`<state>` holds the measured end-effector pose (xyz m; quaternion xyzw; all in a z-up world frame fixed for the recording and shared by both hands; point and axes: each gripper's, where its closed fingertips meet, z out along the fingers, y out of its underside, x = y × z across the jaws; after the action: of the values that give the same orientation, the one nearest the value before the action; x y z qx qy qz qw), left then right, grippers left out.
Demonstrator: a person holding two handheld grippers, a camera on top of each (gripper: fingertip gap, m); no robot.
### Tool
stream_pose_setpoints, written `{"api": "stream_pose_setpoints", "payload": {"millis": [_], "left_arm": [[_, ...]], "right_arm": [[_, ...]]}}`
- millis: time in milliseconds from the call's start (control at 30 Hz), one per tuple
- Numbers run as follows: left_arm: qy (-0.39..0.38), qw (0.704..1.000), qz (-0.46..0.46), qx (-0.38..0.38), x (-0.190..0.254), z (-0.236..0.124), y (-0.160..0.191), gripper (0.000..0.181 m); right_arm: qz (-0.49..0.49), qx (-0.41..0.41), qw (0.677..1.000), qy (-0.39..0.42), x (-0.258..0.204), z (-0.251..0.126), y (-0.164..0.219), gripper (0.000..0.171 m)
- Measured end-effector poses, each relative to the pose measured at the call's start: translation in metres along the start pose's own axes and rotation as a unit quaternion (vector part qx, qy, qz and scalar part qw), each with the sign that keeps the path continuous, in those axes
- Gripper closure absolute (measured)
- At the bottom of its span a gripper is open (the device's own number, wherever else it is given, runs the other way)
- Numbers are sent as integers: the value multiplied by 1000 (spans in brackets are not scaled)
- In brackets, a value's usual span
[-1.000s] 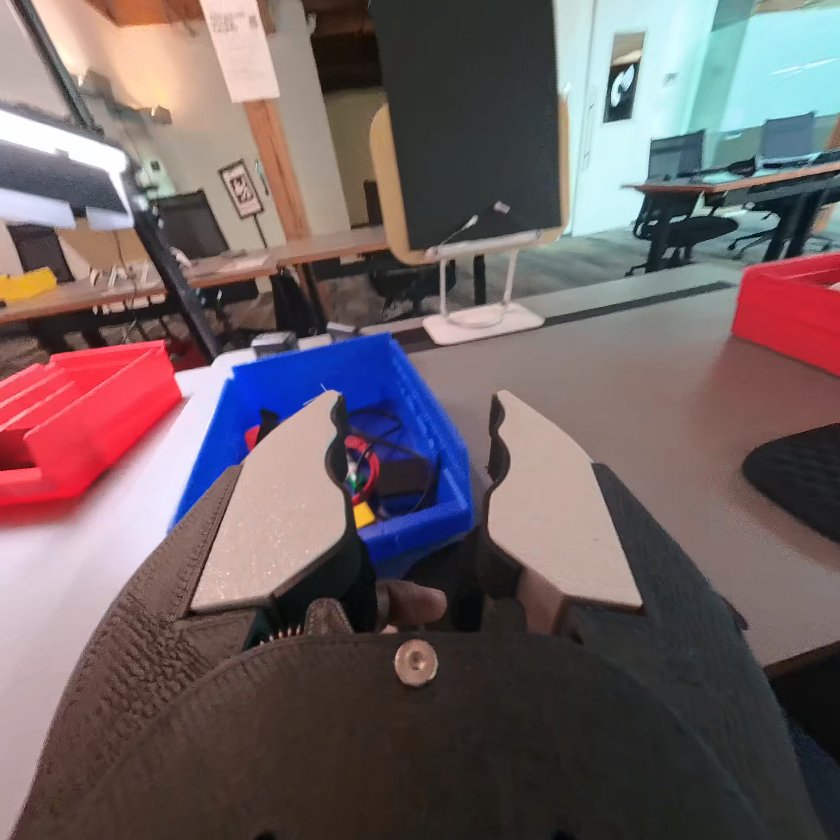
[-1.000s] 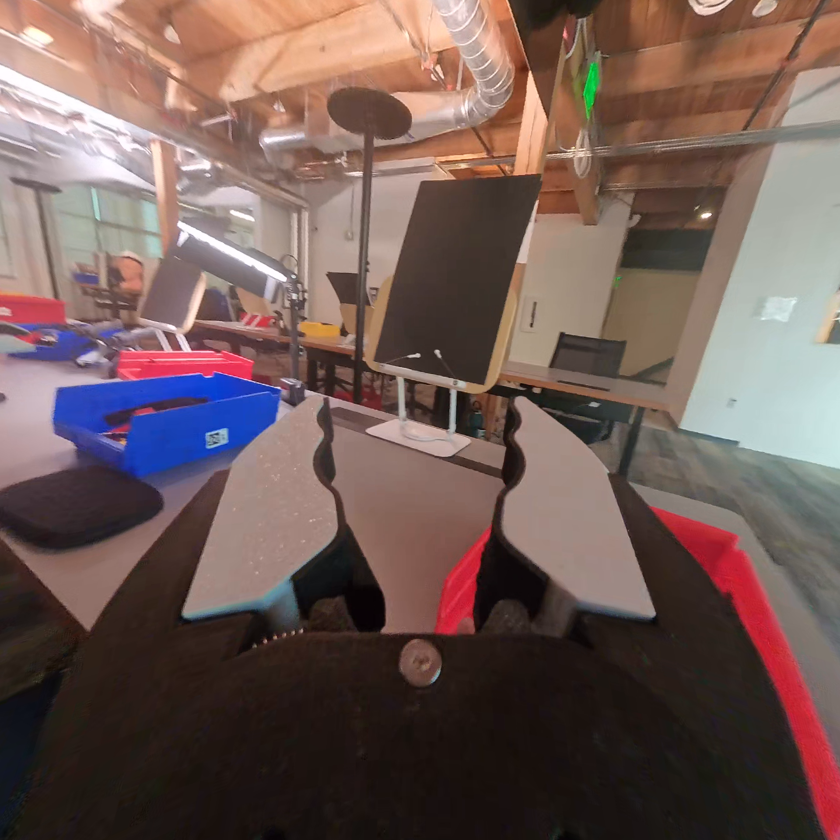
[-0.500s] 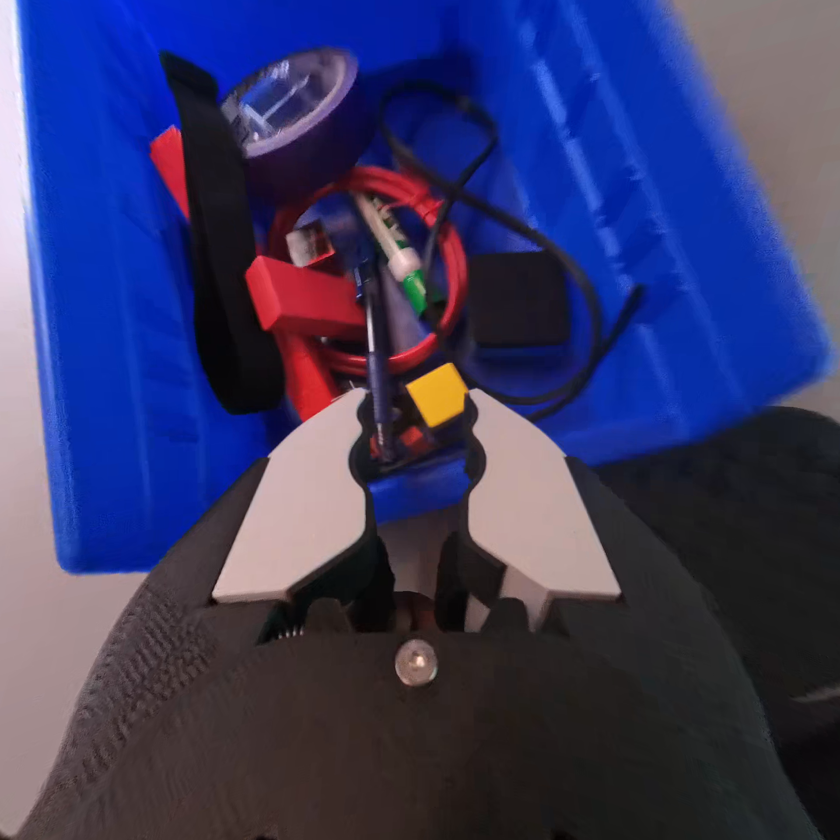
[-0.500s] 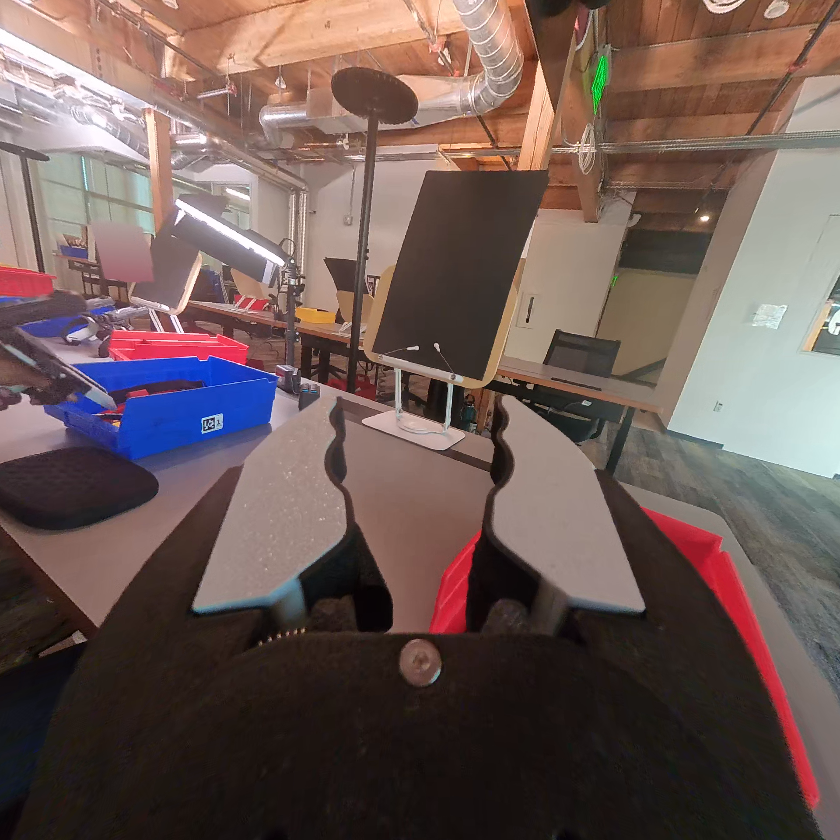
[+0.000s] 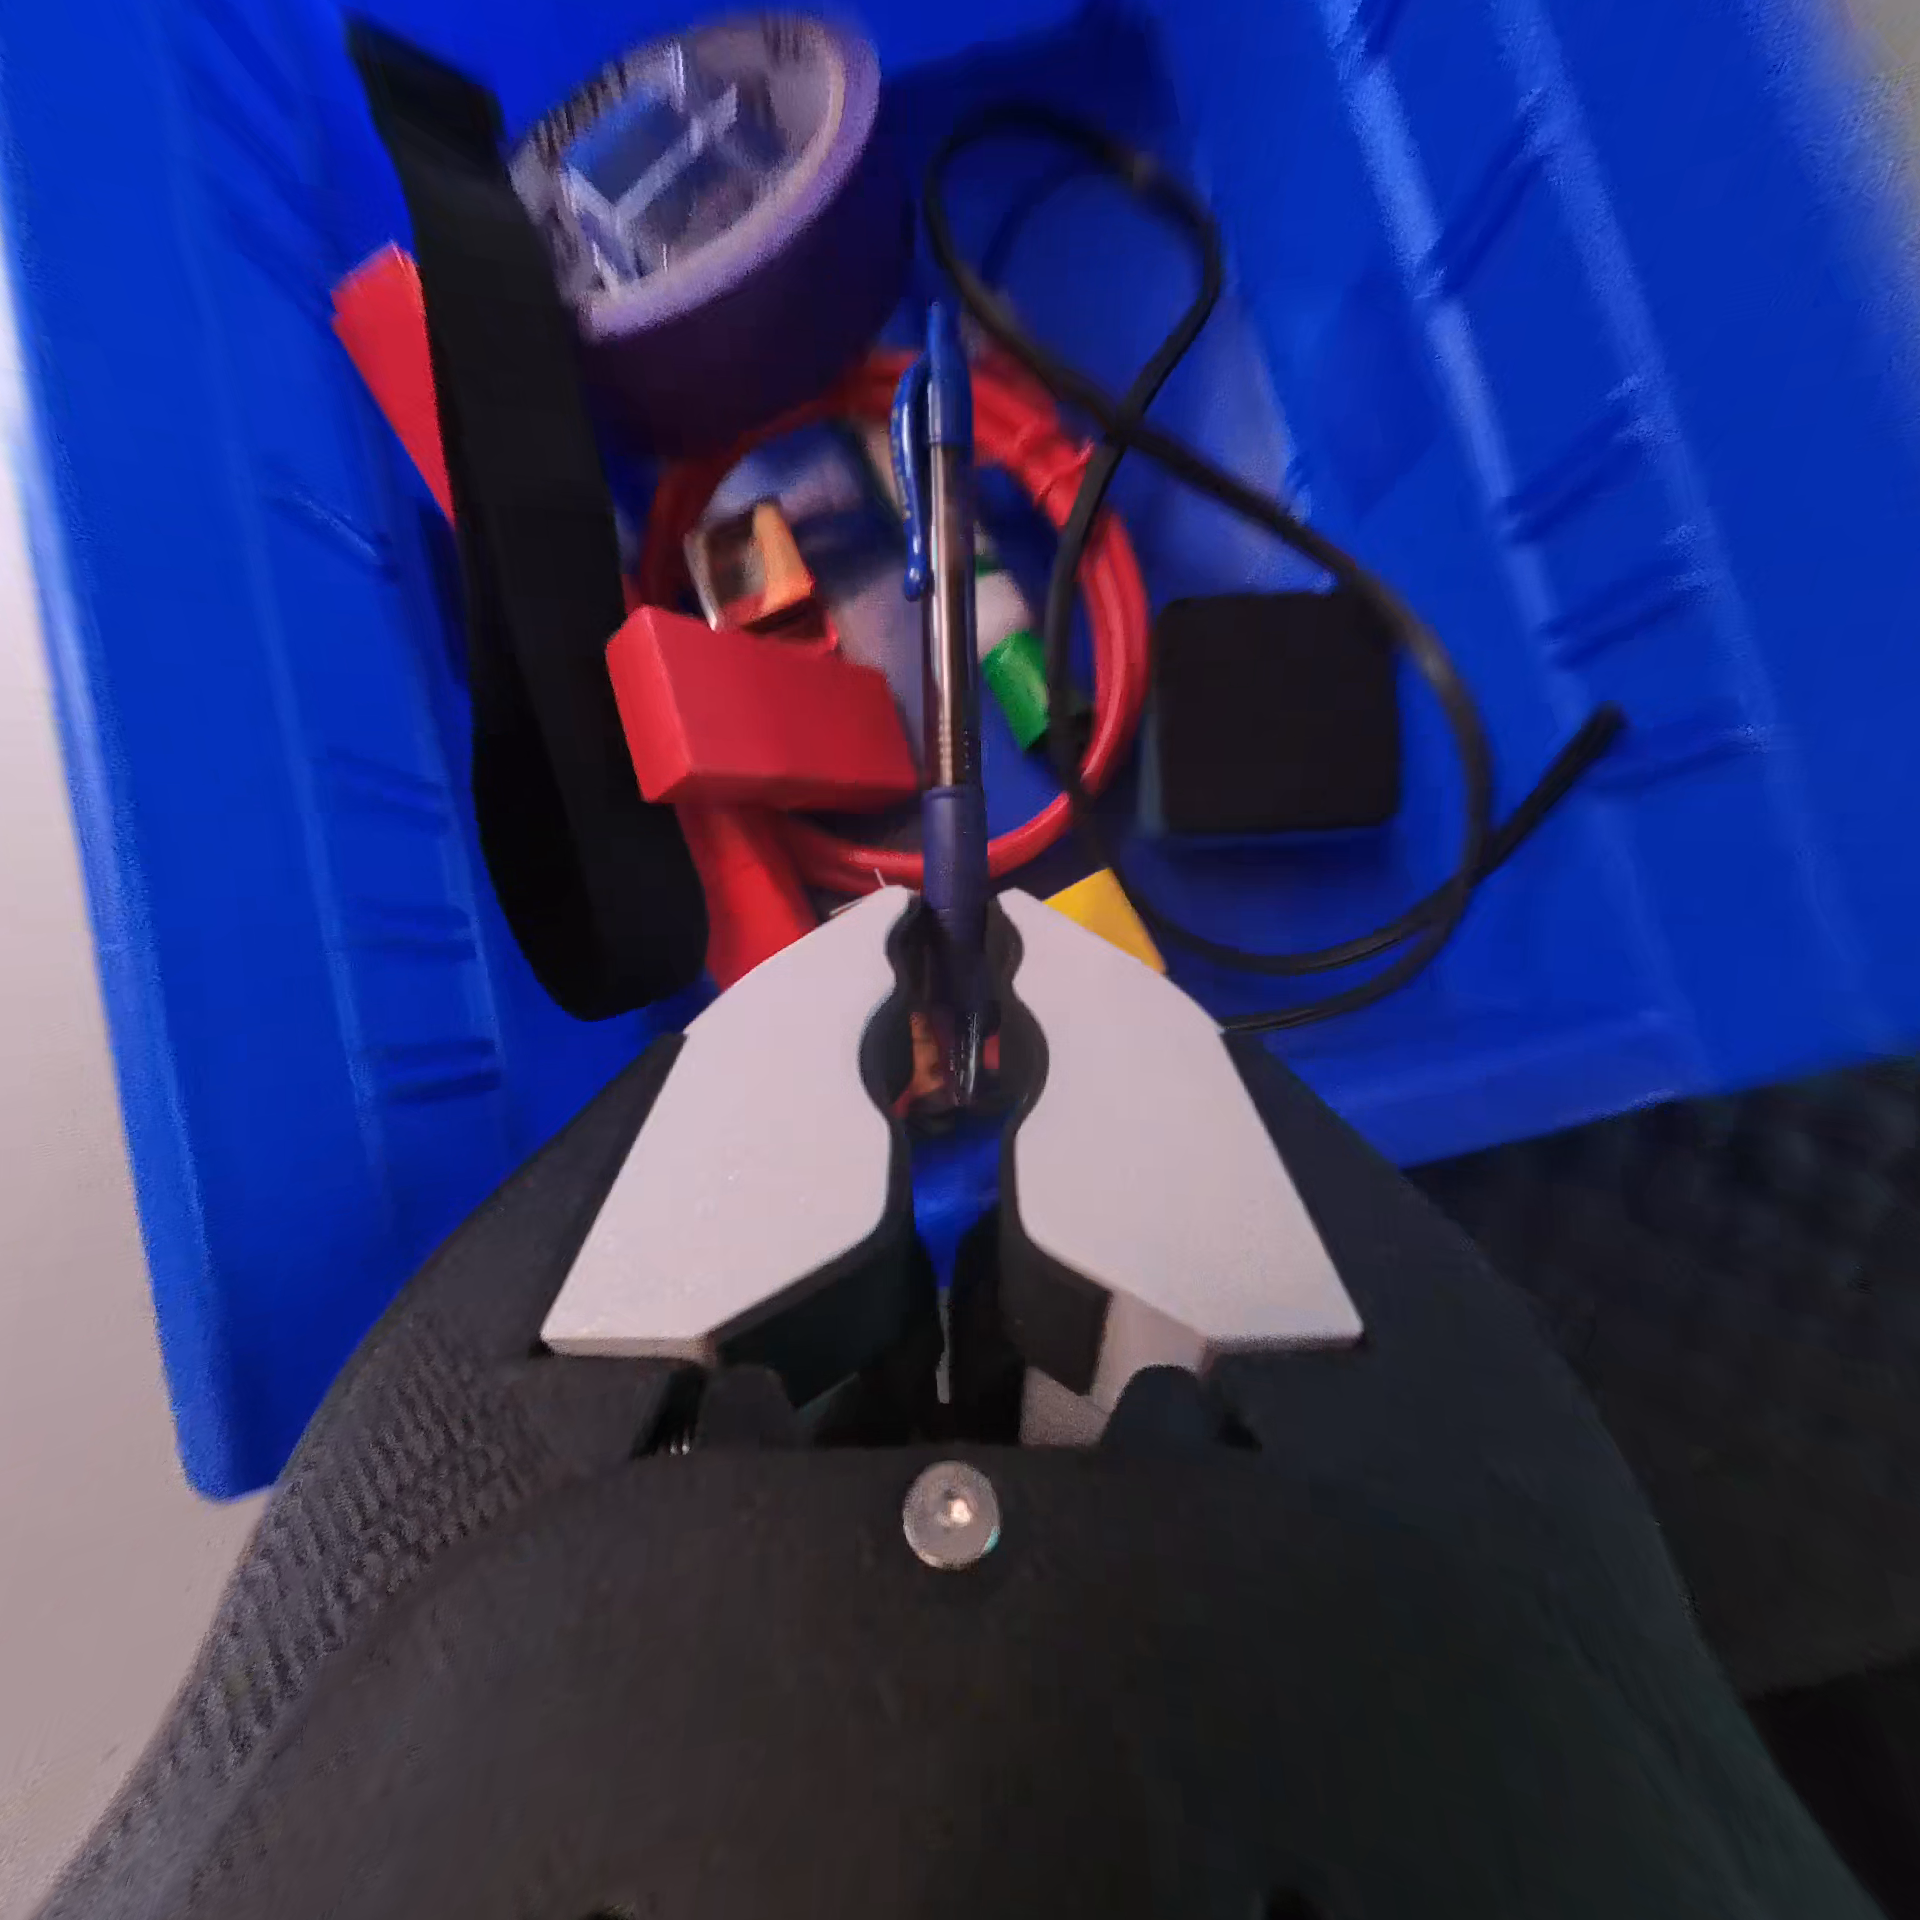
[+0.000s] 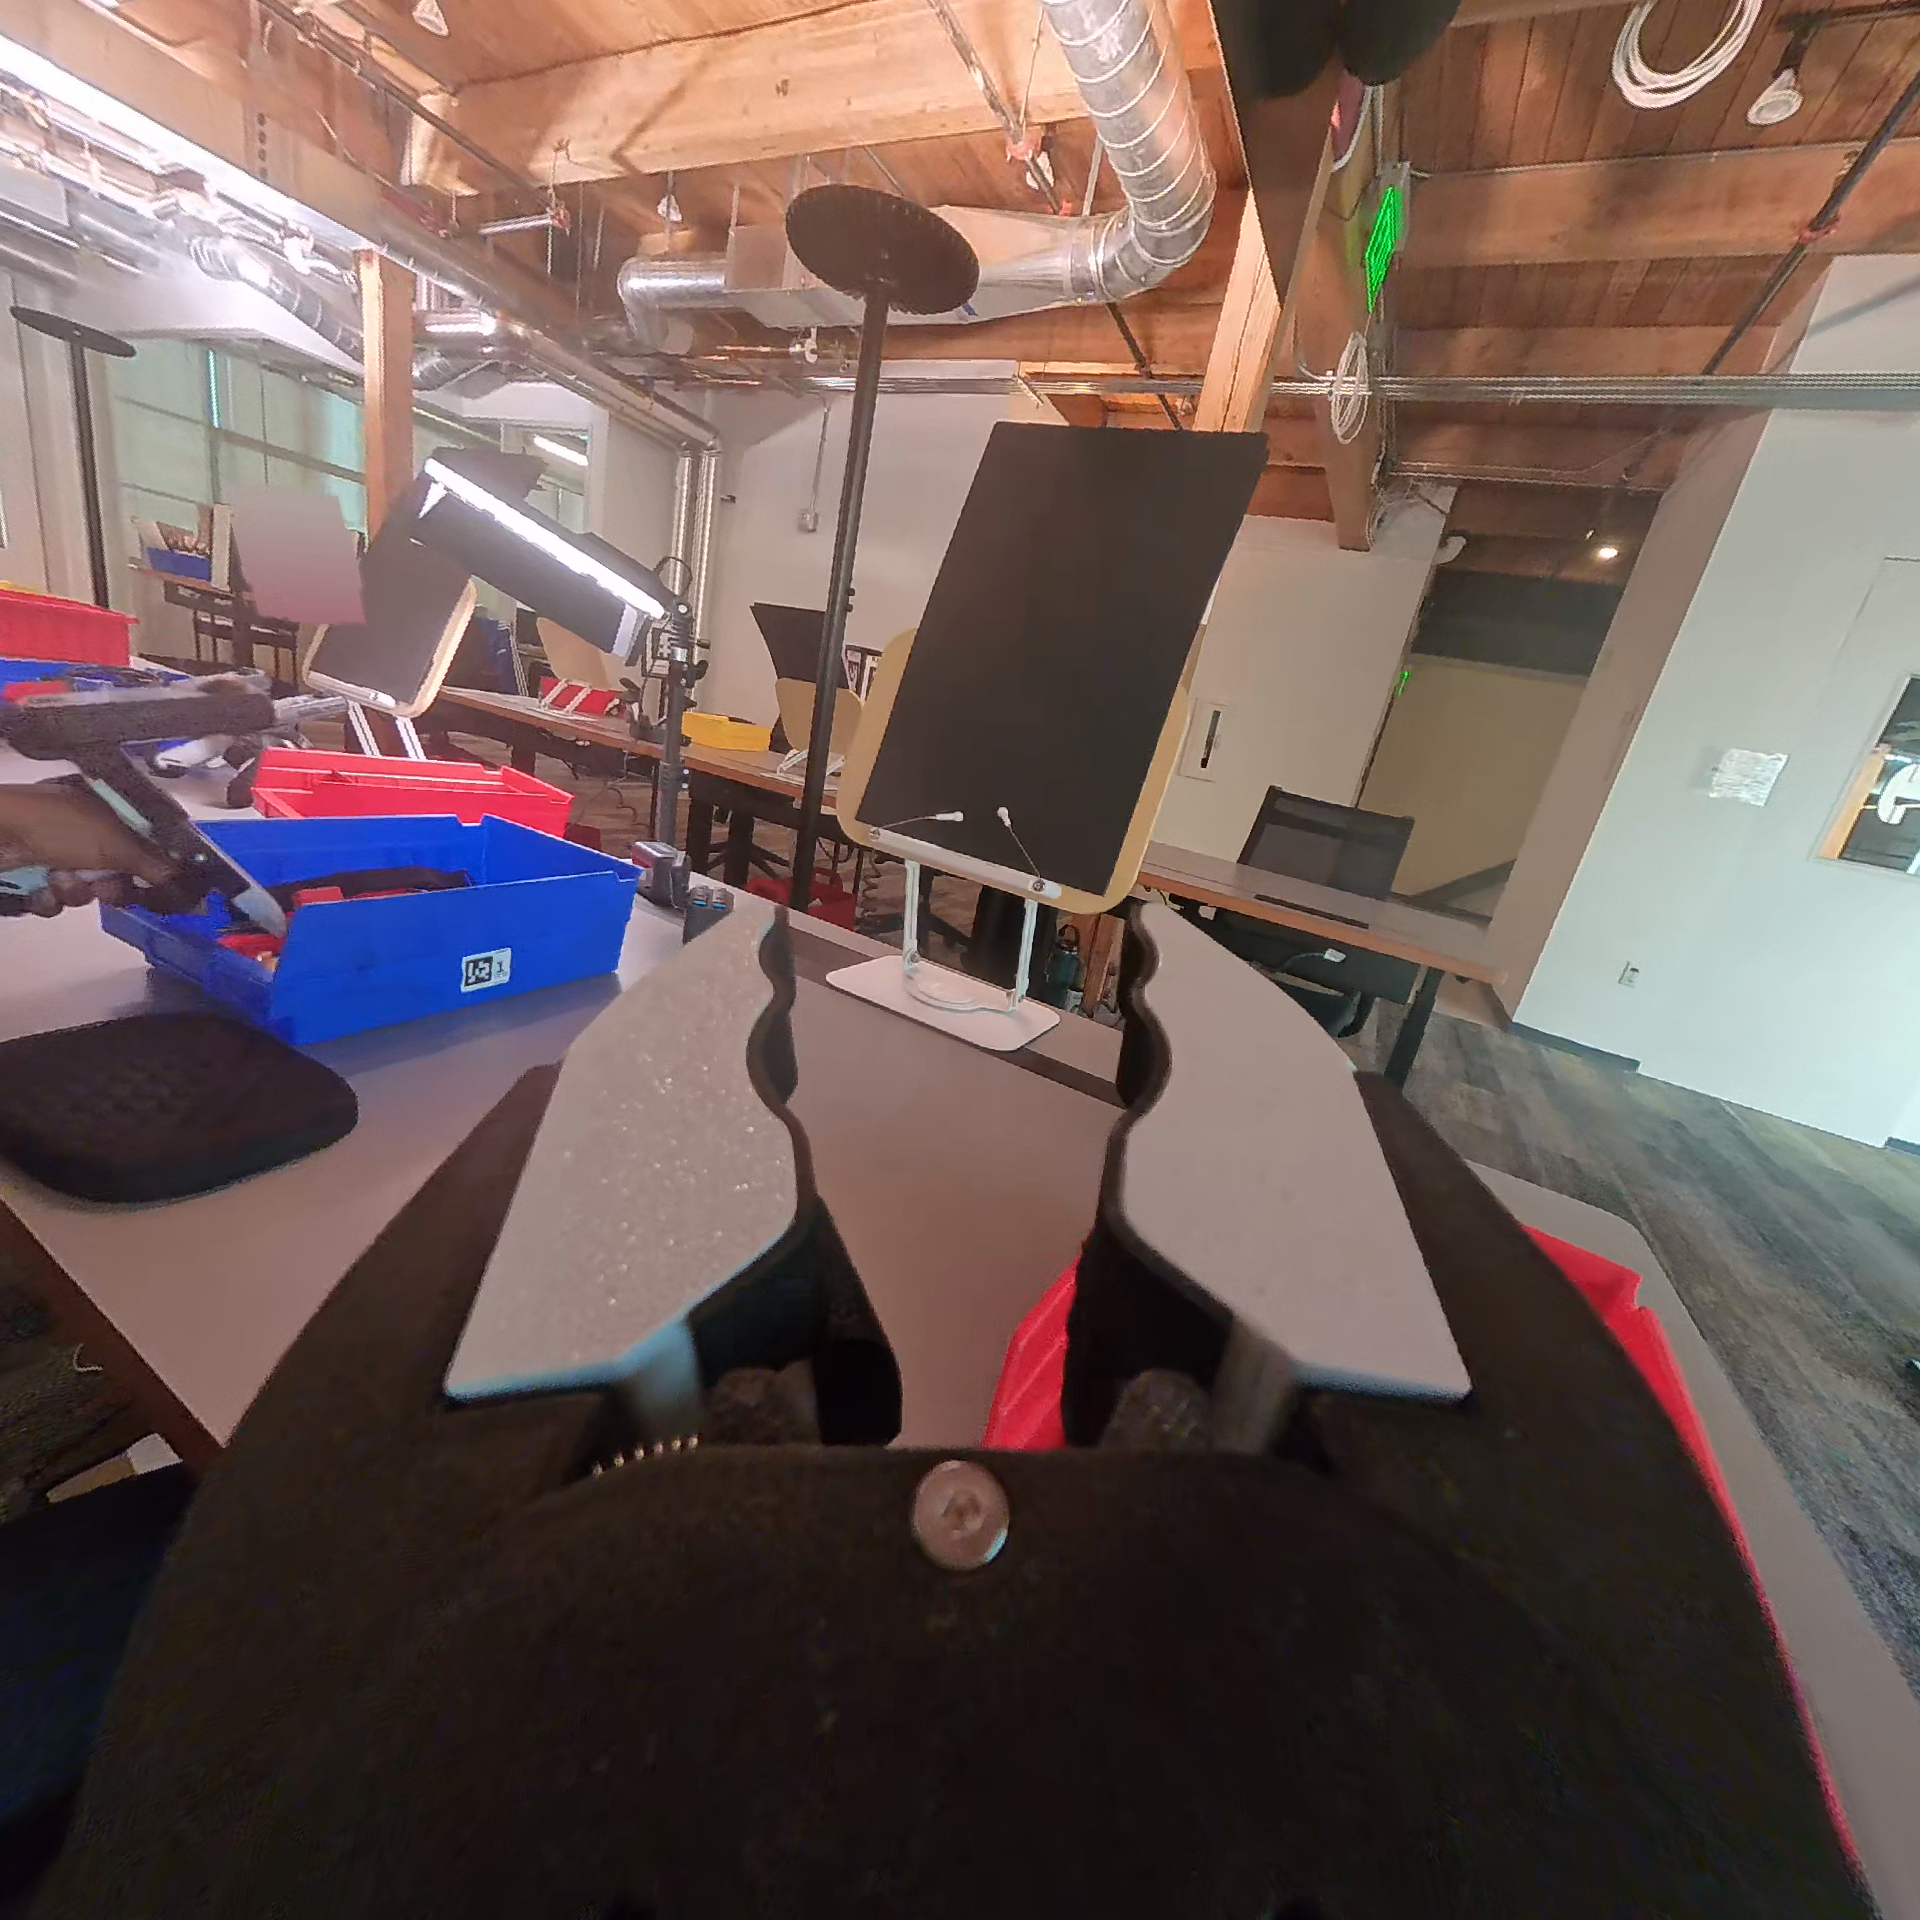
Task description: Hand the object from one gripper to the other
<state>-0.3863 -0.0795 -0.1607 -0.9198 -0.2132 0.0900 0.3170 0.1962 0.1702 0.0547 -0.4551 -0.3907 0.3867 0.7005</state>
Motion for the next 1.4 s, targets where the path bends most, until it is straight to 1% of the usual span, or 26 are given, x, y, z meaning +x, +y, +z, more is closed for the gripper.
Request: {"api": "stream_pose_setpoints", "payload": {"millis": [33, 100, 167, 233, 300, 400, 500, 533, 600, 633, 700, 833, 867, 900, 933, 967, 1033, 1100, 1167, 1233, 1300, 1367, 1400], "left_arm": [[8, 999, -4, 37, 5, -8, -8, 170], [22, 992, -8, 121, 19, -30, -26, 170], [59, 970, 1, 236, 48, -60, -49, 170], [147, 925, 5, 350, 99, -99, -70, 170], [246, 870, 15, 428, 158, -139, -78, 170], [369, 793, 35, 484, 243, -189, -77, 171], [484, 717, 43, 500, 318, -231, -66, 171], [516, 699, 56, 492, 343, -241, -59, 170], [561, 677, 80, 470, 384, -252, -42, 171], [576, 670, 92, 460, 400, -255, -34, 171], [592, 667, 116, 438, 424, -254, -20, 171], [607, 668, 132, 411, 443, -247, -4, 171], [609, 667, 137, 406, 445, -246, -3, 171], [607, 669, 145, 403, 448, -244, -1, 171], [604, 673, 154, 400, 450, -242, 1, 171], [602, 674, 160, 397, 450, -241, 3, 168], [605, 672, 167, 392, 447, -241, 4, 162], [606, 670, 158, 398, 441, -246, 0, 153], [593, 676, 157, 408, 436, -250, -2, 147], [571, 687, 165, 418, 435, -251, -3, 146], [554, 696, 170, 423, 436, -250, -4, 149], [550, 696, 177, 427, 438, -250, -2, 164], [550, 694, 183, 427, 439, -250, -1, 168]], "right_arm": [[2, 3, 1000, -2, -2, 1, -1, 111], [10, 10, 1000, -11, -8, 3, -4, 113], [28, 17, 999, -33, -20, 8, -7, 115], [50, 25, 996, -69, -40, 14, -10, 118], [70, 26, 991, -115, -66, 22, -12, 122], [102, 19, 976, -194, -112, 32, -11, 126], [151, 14, 954, -260, -159, 40, -13, 135], [164, 17, 945, -284, -175, 41, -14, 136], [178, 19, 931, -318, -200, 41, -15, 135], [180, 21, 928, -325, -208, 41, -16, 135], [186, 35, 923, -334, -216, 40, -20, 133], [207, 29, 921, -328, -215, 41, -20, 137], [205, 21, 922, -329, -216, 43, -17, 137], [202, 18, 922, -329, -216, 44, -15, 143], [201, 24, 922, -329, -217, 44, -15, 156], [200, 25, 921, -334, -218, 44, -14, 159], [190, 8, 918, -348, -222, 42, -11, 160], [157, -8, 927, -340, -221, 43, -5, 160], [126, -29, 932, -338, -225, 43, 2, 160], [106, -52, 931, -345, -233, 43, 9, 160], [89, -75, 927, -356, -242, 42, 16, 160], [73, -93, 923, -365, -251, 41, 23, 159], [67, -99, 922, -368, -253, 40, 25, 159]]}}
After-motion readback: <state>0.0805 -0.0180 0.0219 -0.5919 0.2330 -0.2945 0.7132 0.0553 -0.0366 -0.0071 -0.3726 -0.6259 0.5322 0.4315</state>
